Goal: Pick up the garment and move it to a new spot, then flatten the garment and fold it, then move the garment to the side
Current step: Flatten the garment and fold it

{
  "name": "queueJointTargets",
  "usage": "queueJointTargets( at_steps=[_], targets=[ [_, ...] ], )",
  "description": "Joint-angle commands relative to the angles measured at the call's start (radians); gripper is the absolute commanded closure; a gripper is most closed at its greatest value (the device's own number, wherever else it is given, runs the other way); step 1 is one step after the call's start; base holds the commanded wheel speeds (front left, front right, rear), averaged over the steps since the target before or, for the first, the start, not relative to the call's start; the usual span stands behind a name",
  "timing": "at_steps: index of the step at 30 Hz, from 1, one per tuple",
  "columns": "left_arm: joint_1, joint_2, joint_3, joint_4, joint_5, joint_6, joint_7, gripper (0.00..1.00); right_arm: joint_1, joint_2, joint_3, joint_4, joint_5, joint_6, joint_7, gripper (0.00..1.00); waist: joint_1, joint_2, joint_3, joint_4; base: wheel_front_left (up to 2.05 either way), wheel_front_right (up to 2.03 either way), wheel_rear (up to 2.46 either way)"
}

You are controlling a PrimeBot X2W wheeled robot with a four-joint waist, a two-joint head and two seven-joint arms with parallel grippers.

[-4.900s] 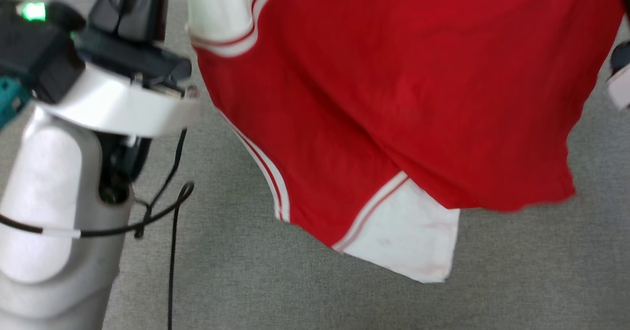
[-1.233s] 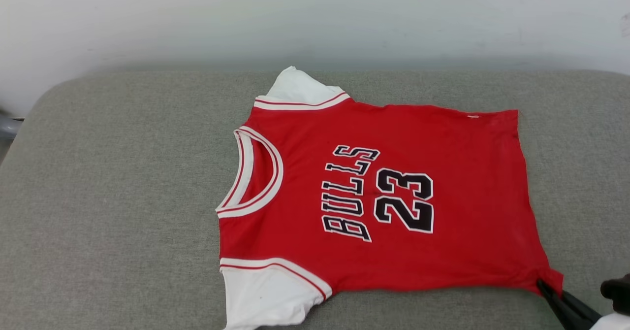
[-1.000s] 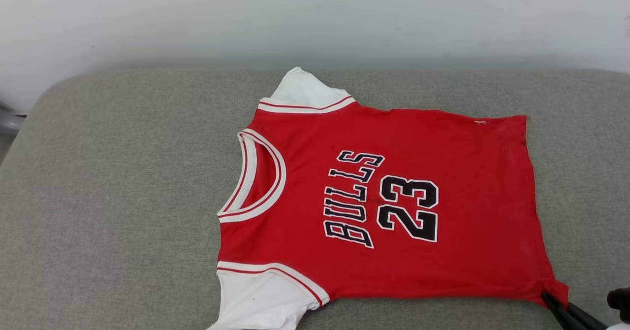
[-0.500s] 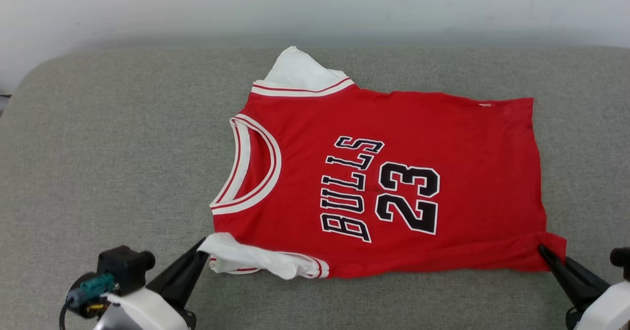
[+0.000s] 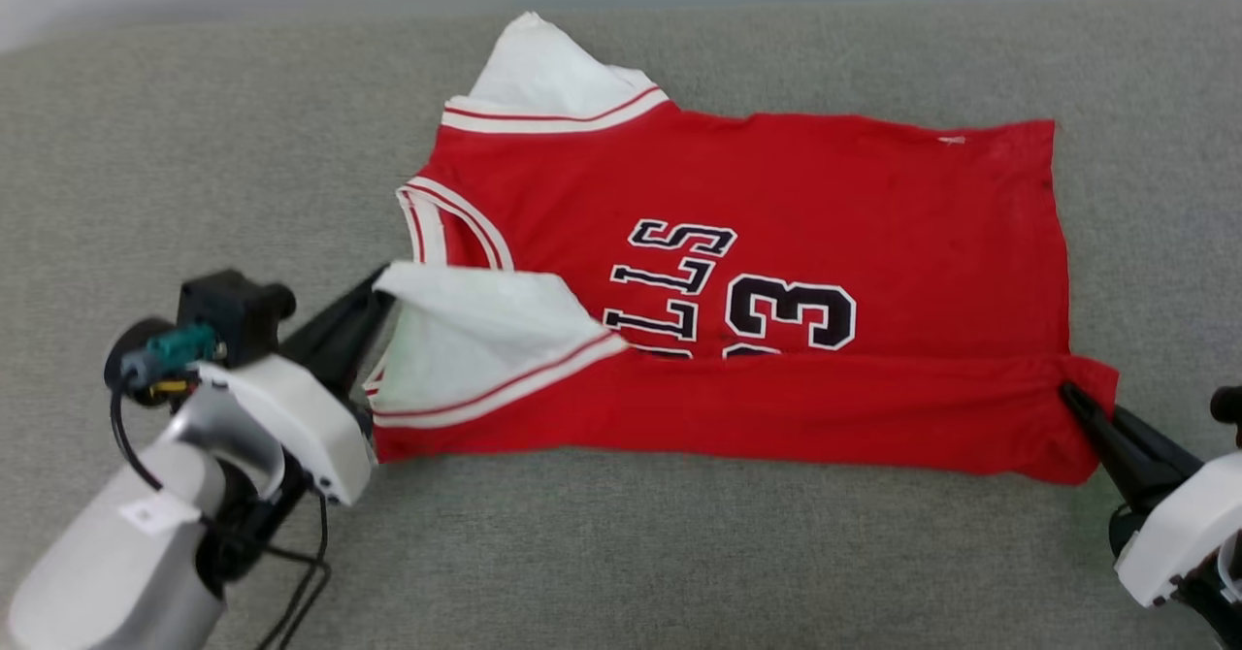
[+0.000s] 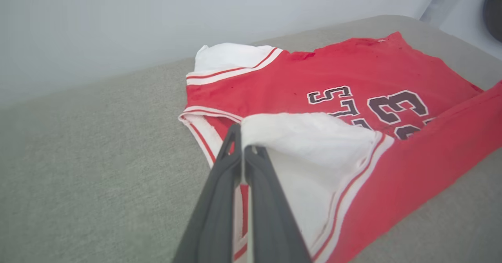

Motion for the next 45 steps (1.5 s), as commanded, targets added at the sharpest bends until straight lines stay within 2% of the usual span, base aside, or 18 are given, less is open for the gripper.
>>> queueJointTargets(
  at_steps=[1,10,24,25,26,27,32,36,40,45],
  targets=[
    [-0.05,-0.014,-0.002,0.034,-0.003,-0.011,-0.006,1.0,-0.033,0.005,0.011,0.01,0.004,-0.001,0.001,1.0,-0.0002,0.0,0.032,-0.019,0.0,0.0,0.0],
    [-0.195,-0.026,-0.041,0.23,0.0,-0.033,-0.026,1.0,-0.146,0.008,0.083,0.067,0.021,-0.001,0.023,1.0,-0.0002,0.0,0.115,-0.047,0.0,0.0,0.0],
    [-0.245,-0.075,-0.169,0.462,-0.065,-0.038,-0.077,1.0,-0.21,0.019,0.19,0.167,0.044,-0.001,0.007,1.0,-0.0002,0.0,0.139,-0.049,0.0,0.0,0.0],
    [-0.248,-0.076,-0.179,0.467,-0.071,-0.038,-0.083,0.56,-0.212,0.019,0.188,0.169,0.047,-0.001,-0.001,0.75,-0.0002,0.0,0.133,-0.047,0.0,0.0,0.0],
    [-0.255,-0.075,-0.18,0.474,-0.074,-0.038,-0.096,0.0,-0.211,0.018,0.187,0.17,0.05,-0.001,-0.006,0.29,-0.0002,0.0,0.127,-0.045,0.0,0.0,0.0],
    [-0.265,-0.073,-0.183,0.479,-0.075,-0.038,-0.108,0.0,-0.209,0.014,0.183,0.167,0.049,-0.001,-0.016,0.0,-0.0002,0.0,0.121,-0.043,0.0,0.0,0.0],
    [-0.297,-0.058,-0.203,0.475,-0.078,-0.039,-0.138,0.0,-0.186,0.004,0.137,0.137,0.028,-0.001,-0.075,0.0,-0.0002,0.0,0.073,-0.031,0.0,0.0,0.0],
    [-0.312,-0.032,-0.214,0.442,-0.099,-0.038,-0.106,0.0,-0.153,0.008,0.103,0.105,0.004,-0.001,-0.095,0.0,-0.0002,0.0,0.03,-0.023,0.0,0.0,0.0],
    [-0.332,-0.001,-0.218,0.394,-0.163,-0.038,-0.005,0.0,-0.117,0.021,0.078,0.083,-0.021,-0.001,-0.087,0.0,-0.0002,0.0,-0.006,-0.015,0.0,0.0,0.0],
    [-0.365,0.028,-0.255,0.329,-0.238,-0.039,0.177,0.0,-0.094,0.042,0.06,0.064,-0.042,-0.001,-0.06,0.0,-0.0002,0.0,-0.031,-0.003,0.0,0.0,0.0]
  ],
)
